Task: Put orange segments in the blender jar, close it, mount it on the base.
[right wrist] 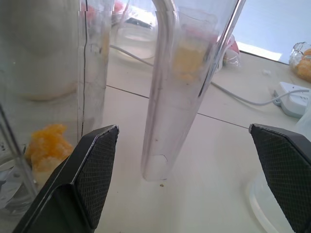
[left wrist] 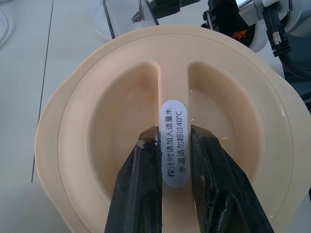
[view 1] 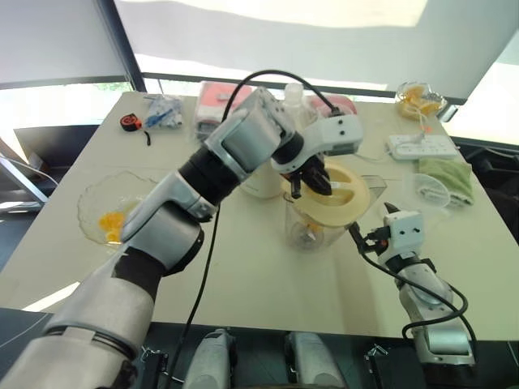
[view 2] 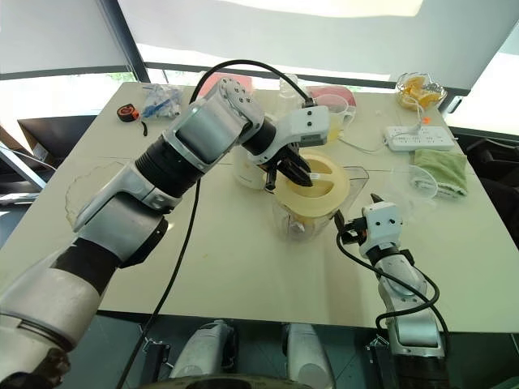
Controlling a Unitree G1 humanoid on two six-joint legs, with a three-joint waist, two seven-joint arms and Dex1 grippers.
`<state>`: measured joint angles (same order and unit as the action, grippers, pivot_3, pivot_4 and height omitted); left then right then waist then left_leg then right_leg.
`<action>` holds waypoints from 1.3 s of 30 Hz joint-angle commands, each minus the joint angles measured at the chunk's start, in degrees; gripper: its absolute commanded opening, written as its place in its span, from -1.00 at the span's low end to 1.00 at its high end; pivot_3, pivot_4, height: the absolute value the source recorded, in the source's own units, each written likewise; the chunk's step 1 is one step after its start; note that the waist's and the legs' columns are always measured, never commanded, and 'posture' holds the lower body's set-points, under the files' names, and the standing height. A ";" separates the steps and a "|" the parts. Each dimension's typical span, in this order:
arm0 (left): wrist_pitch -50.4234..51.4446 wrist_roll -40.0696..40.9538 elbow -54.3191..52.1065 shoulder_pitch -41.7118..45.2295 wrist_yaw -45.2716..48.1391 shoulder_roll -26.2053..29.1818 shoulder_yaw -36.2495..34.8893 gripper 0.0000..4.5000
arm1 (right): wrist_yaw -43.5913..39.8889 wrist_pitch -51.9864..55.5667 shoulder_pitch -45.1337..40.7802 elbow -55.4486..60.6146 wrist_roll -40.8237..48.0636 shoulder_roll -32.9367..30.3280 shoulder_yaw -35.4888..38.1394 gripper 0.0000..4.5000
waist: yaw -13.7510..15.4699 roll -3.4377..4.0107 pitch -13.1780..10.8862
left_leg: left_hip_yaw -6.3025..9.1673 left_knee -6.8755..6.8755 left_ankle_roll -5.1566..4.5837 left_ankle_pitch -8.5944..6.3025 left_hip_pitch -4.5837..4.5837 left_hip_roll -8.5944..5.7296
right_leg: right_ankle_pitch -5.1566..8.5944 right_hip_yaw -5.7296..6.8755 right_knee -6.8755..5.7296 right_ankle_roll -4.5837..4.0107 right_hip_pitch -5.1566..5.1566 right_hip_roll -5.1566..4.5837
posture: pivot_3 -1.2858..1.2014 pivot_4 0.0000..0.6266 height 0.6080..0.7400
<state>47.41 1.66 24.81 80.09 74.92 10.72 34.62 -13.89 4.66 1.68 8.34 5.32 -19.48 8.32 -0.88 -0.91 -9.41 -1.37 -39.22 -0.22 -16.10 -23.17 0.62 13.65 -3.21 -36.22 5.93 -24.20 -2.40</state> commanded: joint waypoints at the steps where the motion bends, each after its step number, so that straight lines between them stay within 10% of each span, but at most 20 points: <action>1: -0.30 -0.31 -0.10 -1.27 1.83 -0.49 2.08 -0.89 | -0.34 -3.50 -2.85 -3.19 -0.97 -1.06 0.73 1.00 | 0.02 0.00 0.00 | 0.00 0.00 0.00 0.00 0.00 0.00 | 0.00 0.00 0.00 0.00 0.00 0.00 | 0.03 -0.52 1.00; 6: -0.27 -0.54 -1.11 -1.90 2.43 -0.14 2.66 -0.89 | -0.98 -5.81 -7.22 -9.25 -1.41 -2.24 1.10 0.89 | 0.02 0.00 0.00 | 0.01 0.01 0.00 0.00 -0.02 0.00 | 0.00 0.00 0.00 0.01 0.00 0.00 | 0.03 -0.52 1.00; 14: 1.71 -0.81 -3.11 -3.69 1.54 -0.21 2.57 -0.89 | -1.16 -3.70 -4.87 -6.01 0.93 -1.30 1.85 -0.58 | 0.32 0.08 0.04 | 0.03 0.02 0.00 0.00 0.02 -0.05 | 0.01 -0.01 0.01 0.04 0.08 -0.09 | 0.03 -0.52 1.00; 39: 20.19 -2.97 -4.38 -12.62 -20.02 -4.70 -1.02 -0.89 | 4.37 2.83 0.37 5.43 3.58 4.19 0.84 -0.58 | 0.41 0.23 0.44 | 0.33 0.05 -0.05 -0.06 1.10 -0.11 | 0.23 -0.01 0.32 0.27 1.39 -0.36 | 0.03 -0.52 1.00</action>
<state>63.20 1.89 14.92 72.50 62.20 5.74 29.95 -9.19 9.67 2.27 8.36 9.78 -15.16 9.49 -0.47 -0.67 -8.97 -1.02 -39.16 -0.27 -16.16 -22.07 0.50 13.89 -3.22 -35.86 6.22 -22.78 -2.77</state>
